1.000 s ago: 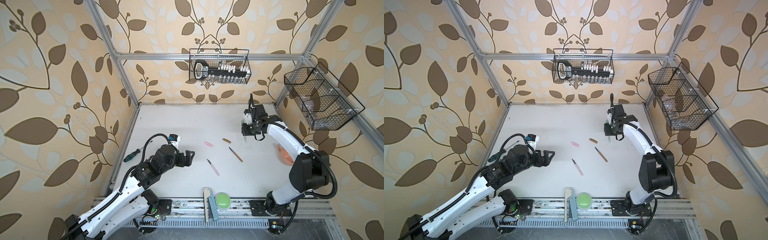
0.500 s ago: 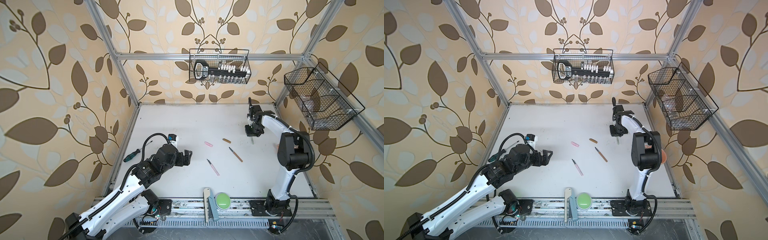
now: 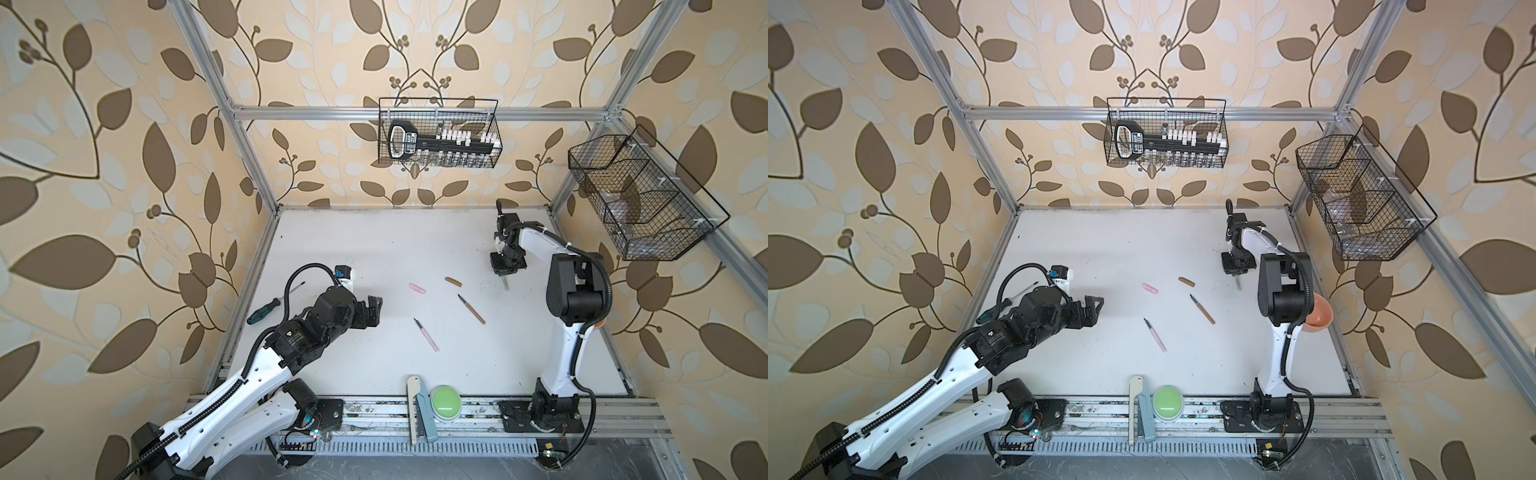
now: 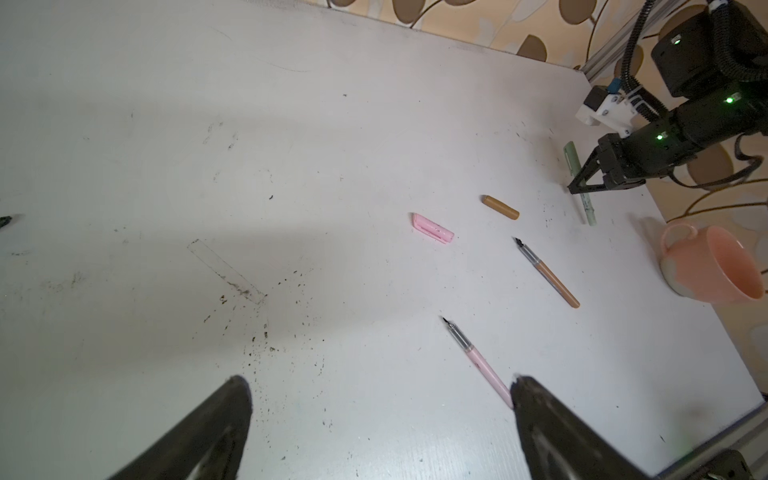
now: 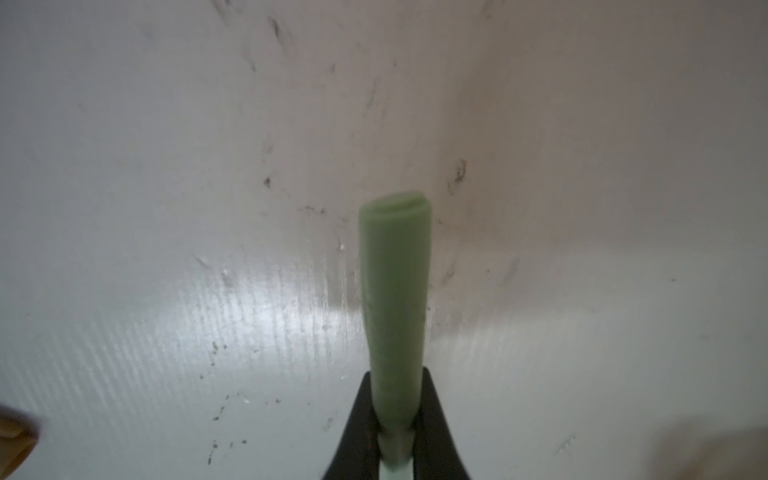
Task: Insert the pens into the pen caps
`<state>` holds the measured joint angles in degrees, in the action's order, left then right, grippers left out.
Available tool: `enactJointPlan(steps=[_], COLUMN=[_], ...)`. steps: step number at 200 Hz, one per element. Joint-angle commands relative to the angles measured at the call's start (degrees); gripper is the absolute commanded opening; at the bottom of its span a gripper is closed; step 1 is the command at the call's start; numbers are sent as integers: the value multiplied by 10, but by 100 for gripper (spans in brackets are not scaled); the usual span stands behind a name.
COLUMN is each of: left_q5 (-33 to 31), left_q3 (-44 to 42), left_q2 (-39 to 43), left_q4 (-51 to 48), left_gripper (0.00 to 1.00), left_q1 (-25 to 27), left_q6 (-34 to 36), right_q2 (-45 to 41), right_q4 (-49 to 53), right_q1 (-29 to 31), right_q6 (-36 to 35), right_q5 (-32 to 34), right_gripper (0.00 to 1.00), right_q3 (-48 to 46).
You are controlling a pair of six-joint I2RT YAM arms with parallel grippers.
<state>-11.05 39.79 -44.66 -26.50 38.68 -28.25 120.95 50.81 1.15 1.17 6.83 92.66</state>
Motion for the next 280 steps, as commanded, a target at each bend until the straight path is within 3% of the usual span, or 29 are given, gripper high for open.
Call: enactJointPlan(steps=[1, 23, 64, 124, 159, 211, 245, 280], left_q5=[-30, -34, -40, -45, -45, -40, -38, -37], left_q3=[14, 14, 18, 32, 48, 61, 50, 50], left_q2=[0, 0, 5, 16, 20, 38, 45, 42], left_q4=[17, 15, 3, -24, -58, -95, -88, -100], left_gripper=[99, 99, 99, 99, 99, 99, 99, 99], left_q1=[3, 3, 3, 3, 3, 3, 3, 3], left_q6=[3, 2, 5, 7, -4, -17, -25, -34], right_q2=[16, 14, -11, -177, -341, -530, -525, -435], right_q4=[16, 15, 12, 9, -56, -116, -133, -131], right_q1=[-2, -6, -7, 41, 136, 338, 460, 508], right_q6=[-17, -17, -9, 30, 72, 205, 267, 245], right_q5=[10, 15, 7, 22, -79, -97, -49, -32], right_gripper=[20, 31, 38, 46, 51, 54, 54, 53], right_q3=[21, 20, 18, -32, -182, -402, -454, -431])
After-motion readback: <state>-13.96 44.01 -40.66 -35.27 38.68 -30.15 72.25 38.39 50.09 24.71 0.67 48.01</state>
